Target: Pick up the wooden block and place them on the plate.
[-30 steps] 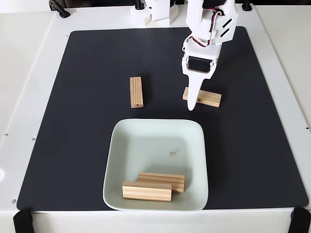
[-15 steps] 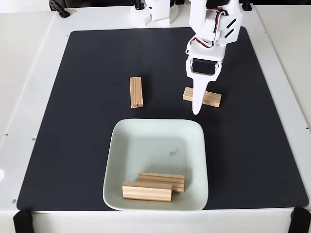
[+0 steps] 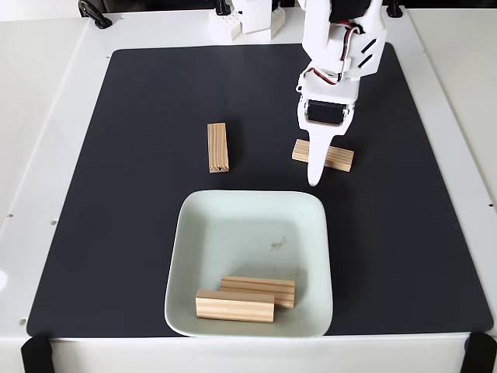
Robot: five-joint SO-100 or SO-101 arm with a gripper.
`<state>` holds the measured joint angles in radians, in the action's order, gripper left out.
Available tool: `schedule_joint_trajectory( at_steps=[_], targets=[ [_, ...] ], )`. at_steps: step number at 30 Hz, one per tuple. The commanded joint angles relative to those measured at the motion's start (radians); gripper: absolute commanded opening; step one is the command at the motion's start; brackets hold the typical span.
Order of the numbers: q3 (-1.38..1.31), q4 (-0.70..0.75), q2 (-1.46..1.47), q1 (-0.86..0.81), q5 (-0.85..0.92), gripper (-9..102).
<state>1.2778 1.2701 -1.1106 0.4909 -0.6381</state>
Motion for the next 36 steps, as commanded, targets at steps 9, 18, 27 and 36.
schedule_joint_trajectory(
  at_steps=[9,18,27,36],
  targets=[
    [-0.034,-0.008,0.002,0.005,0.012,21],
    [-0.018,-0.008,-0.008,0.000,0.009,0],
    [0.081,-0.006,-0.302,0.029,0.046,0],
    [0.374,-0.043,-0.841,-0.110,0.396,0]
  ],
)
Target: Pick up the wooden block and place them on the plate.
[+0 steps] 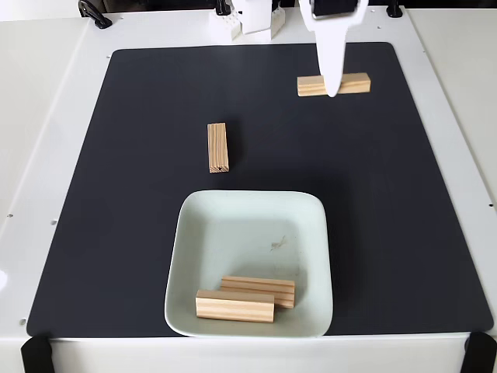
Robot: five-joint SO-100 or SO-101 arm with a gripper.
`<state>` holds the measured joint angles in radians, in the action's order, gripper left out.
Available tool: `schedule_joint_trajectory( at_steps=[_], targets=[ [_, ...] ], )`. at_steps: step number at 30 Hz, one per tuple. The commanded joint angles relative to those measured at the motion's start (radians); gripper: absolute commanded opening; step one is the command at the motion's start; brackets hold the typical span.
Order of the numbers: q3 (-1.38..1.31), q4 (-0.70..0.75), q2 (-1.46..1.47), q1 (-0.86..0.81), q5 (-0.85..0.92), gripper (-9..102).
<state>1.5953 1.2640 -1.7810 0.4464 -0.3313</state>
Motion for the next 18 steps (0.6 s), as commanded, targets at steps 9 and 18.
schedule_joint_trajectory(
  at_steps=[9,18],
  targets=[
    [0.130,-0.250,-0.172,-0.278,0.261,0],
    [-0.514,-0.262,0.420,-0.308,0.279,0]
  ],
)
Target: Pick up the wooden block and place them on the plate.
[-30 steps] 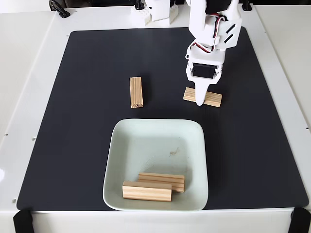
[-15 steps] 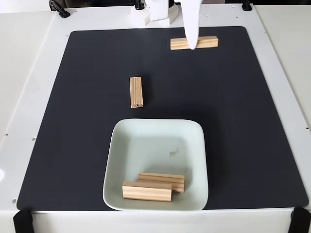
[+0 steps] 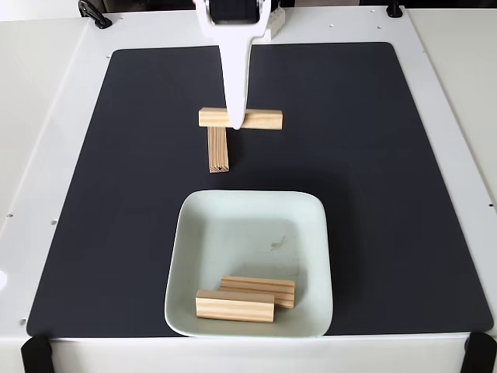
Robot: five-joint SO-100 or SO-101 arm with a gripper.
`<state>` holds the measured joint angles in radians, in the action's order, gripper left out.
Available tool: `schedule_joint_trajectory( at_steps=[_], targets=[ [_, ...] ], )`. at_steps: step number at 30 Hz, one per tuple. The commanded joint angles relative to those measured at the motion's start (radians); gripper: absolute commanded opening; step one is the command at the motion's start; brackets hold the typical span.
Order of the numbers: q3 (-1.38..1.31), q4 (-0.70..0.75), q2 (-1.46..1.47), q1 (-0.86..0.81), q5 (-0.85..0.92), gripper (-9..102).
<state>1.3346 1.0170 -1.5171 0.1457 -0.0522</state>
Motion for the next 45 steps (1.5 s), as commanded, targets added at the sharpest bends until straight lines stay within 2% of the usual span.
schedule_joint_trajectory(
  at_steps=[1,6,11,45],
  targets=[
    [-0.331,-0.015,0.224,-0.008,0.000,0],
    [-0.635,-0.015,0.502,-0.002,0.000,0],
    [-0.788,-0.015,0.663,0.020,0.000,0],
    [-0.818,-0.029,0.773,0.048,-0.052,0]
  ],
)
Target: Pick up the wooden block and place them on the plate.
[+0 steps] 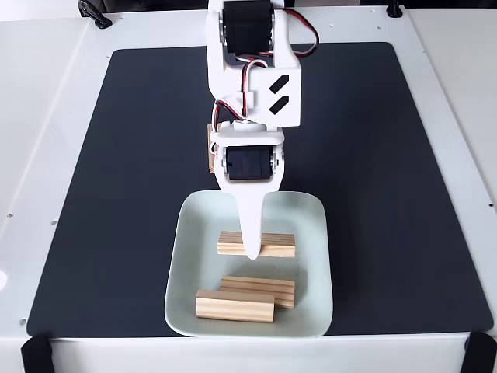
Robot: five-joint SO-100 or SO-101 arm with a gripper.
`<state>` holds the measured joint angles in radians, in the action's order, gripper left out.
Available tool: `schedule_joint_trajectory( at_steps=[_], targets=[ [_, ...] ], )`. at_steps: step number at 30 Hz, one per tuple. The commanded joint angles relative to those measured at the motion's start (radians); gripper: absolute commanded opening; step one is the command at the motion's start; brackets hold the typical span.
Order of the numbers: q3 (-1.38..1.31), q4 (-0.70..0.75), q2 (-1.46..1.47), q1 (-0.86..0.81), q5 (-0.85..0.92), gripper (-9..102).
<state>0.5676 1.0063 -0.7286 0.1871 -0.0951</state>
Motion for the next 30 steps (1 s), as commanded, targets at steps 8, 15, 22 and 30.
schedule_joint_trajectory(
  at_steps=[8,15,22,30],
  targets=[
    [-0.051,-0.012,-0.018,0.005,-0.075,39],
    [-0.038,-0.006,-0.057,0.005,-0.071,48],
    [0.063,0.094,-0.281,0.008,-0.071,36],
    [0.583,0.156,-0.744,-0.009,-0.086,0]
  ],
)
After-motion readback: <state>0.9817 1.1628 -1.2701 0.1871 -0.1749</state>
